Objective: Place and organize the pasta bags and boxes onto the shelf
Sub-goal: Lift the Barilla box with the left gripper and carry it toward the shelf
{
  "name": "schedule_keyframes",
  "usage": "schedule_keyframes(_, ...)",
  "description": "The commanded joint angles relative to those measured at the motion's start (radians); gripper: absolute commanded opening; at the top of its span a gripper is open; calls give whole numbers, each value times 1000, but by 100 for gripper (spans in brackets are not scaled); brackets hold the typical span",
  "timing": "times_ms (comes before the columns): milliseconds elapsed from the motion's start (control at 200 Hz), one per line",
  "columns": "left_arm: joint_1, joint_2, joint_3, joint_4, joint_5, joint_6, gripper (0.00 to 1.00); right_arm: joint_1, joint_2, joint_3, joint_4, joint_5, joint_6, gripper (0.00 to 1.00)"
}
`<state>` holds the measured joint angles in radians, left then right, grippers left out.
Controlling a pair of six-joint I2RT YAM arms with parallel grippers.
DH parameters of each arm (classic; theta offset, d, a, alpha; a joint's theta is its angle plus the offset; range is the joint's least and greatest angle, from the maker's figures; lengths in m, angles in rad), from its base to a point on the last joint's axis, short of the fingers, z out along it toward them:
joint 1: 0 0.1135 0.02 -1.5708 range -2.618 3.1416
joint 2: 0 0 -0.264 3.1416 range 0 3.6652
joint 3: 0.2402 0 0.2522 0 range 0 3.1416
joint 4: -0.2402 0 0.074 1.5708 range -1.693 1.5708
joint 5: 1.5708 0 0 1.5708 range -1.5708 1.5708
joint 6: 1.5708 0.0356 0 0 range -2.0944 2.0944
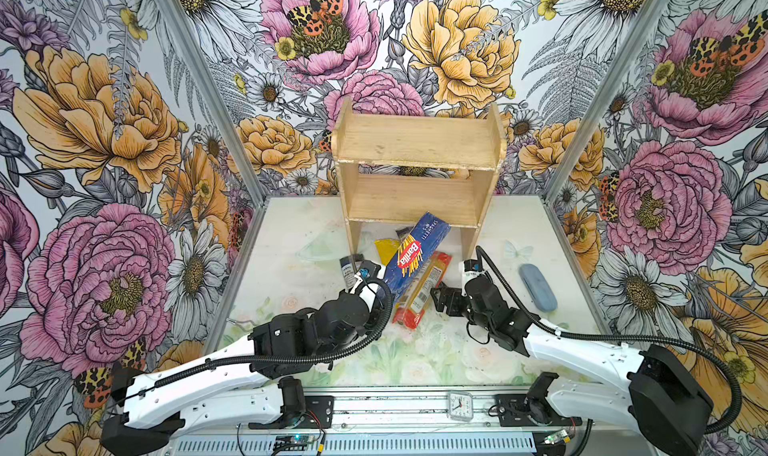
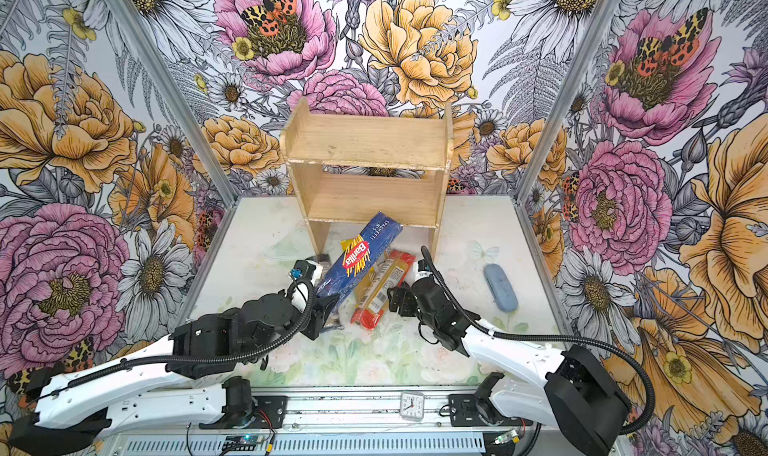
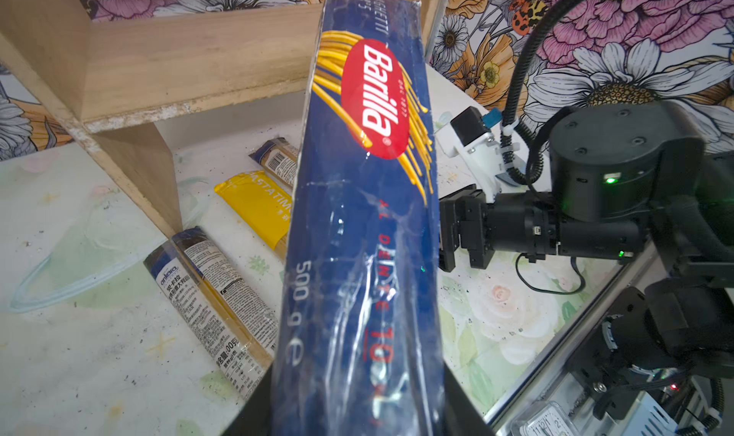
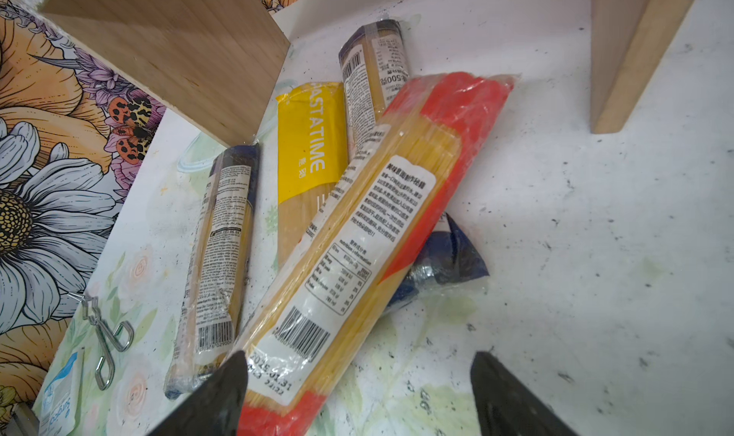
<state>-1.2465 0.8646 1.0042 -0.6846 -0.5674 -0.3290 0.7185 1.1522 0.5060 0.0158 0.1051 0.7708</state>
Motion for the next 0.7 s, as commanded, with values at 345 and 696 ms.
schedule_keyframes(345, -23, 88, 331, 161, -135, 285, 0, -14, 52, 23, -14, 14, 1, 89)
schedule_keyframes(696, 48, 159, 517, 207, -85, 426, 0, -22, 87, 42, -14, 20, -10, 89)
